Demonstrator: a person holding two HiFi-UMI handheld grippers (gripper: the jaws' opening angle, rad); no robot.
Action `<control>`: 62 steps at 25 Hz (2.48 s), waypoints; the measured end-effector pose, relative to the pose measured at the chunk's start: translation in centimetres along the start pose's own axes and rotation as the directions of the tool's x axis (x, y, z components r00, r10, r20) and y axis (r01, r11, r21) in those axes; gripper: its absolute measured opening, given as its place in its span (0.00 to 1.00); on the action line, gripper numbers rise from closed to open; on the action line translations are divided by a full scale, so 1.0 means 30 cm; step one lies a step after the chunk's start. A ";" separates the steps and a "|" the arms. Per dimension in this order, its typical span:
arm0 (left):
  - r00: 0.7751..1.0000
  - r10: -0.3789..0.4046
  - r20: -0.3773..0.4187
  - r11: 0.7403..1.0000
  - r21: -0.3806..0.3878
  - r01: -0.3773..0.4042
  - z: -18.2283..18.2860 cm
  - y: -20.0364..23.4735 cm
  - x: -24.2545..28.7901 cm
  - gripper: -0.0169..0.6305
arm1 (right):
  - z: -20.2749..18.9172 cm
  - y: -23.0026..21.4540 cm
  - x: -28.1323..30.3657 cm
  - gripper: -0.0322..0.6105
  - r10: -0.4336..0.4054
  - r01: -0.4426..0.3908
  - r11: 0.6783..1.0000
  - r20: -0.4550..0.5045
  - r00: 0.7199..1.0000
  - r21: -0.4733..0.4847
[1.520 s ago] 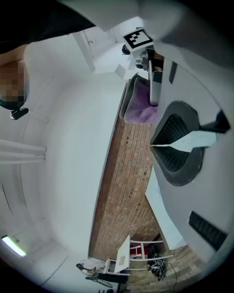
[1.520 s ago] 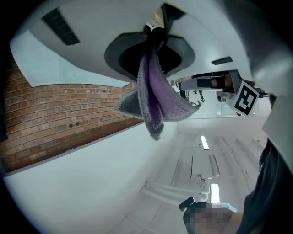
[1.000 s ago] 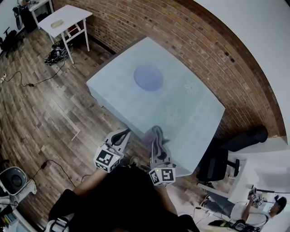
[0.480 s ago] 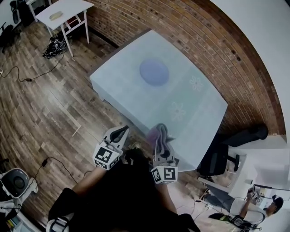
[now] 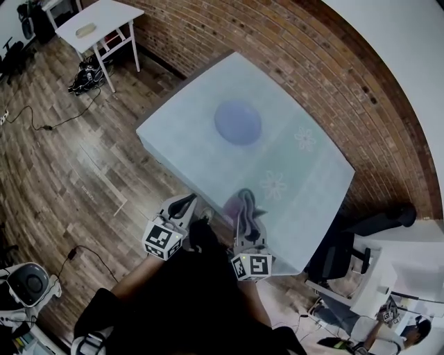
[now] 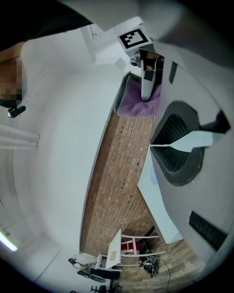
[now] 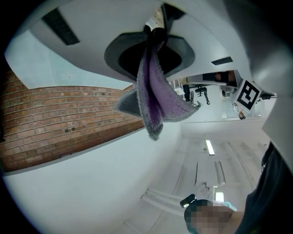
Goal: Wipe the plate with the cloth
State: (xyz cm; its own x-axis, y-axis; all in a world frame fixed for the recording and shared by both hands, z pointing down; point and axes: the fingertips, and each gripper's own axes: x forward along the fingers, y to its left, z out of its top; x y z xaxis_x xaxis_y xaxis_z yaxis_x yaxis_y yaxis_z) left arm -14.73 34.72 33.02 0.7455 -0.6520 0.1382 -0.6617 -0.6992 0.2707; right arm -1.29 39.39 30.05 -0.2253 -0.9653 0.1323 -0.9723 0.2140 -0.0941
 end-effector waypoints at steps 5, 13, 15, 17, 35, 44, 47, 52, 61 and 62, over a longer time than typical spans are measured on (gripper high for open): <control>1.000 0.001 -0.030 1.000 -0.003 -0.001 0.023 0.043 0.173 0.09 | 0.038 -0.117 0.127 0.15 0.012 -0.012 1.000 0.009 1.000 0.004; 0.993 0.053 -0.102 0.998 -0.021 -0.056 0.027 0.091 0.467 0.09 | 0.052 -0.332 0.303 0.15 0.066 -0.065 0.997 -0.014 0.998 0.030; 0.991 0.085 -0.108 0.996 -0.018 -0.087 0.022 0.104 0.512 0.09 | 0.053 -0.375 0.325 0.15 0.076 -0.075 0.997 -0.015 0.997 0.031; 0.987 0.121 -0.109 0.992 -0.010 -0.123 0.020 0.129 0.566 0.09 | 0.054 -0.420 0.358 0.15 0.081 -0.081 0.997 -0.012 0.997 0.019; 0.936 0.233 -0.266 0.960 -0.092 -0.265 -0.174 0.481 0.928 0.09 | 0.000 -0.526 0.575 0.15 0.080 -0.079 0.997 -0.061 0.995 0.022; 0.896 0.181 -0.406 0.951 -0.158 -0.264 -0.352 0.666 1.140 0.25 | -0.065 -0.519 0.783 0.15 0.087 -0.085 0.996 -0.111 0.990 0.019; 0.875 0.172 -0.453 0.942 -0.185 -0.281 -0.418 0.725 1.195 0.26 | -0.094 -0.522 0.832 0.15 0.075 -0.070 0.997 -0.134 0.988 0.041; 0.835 0.157 -0.527 0.924 -0.221 -0.313 -0.536 0.802 1.283 0.27 | -0.142 -0.554 0.911 0.15 0.064 -0.056 0.997 -0.165 0.984 0.053; 0.799 0.134 -0.586 0.921 -0.225 -0.319 -0.638 0.864 1.370 0.27 | -0.182 -0.627 0.980 0.15 0.018 -0.004 0.997 -0.184 0.983 0.072; 0.796 0.129 -0.591 0.921 -0.225 -0.317 -0.647 0.864 1.376 0.27 | -0.188 -0.633 0.982 0.15 0.015 -0.001 0.997 -0.187 0.982 0.072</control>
State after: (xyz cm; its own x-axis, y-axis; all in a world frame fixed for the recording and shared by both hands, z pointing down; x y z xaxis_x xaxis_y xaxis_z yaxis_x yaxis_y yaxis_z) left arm 0.45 -4.62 64.24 0.5550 -0.4360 0.7084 -0.8280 -0.3712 0.4203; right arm 10.19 7.74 41.29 -0.2471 -0.9169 0.3134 -0.9650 0.2037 -0.1651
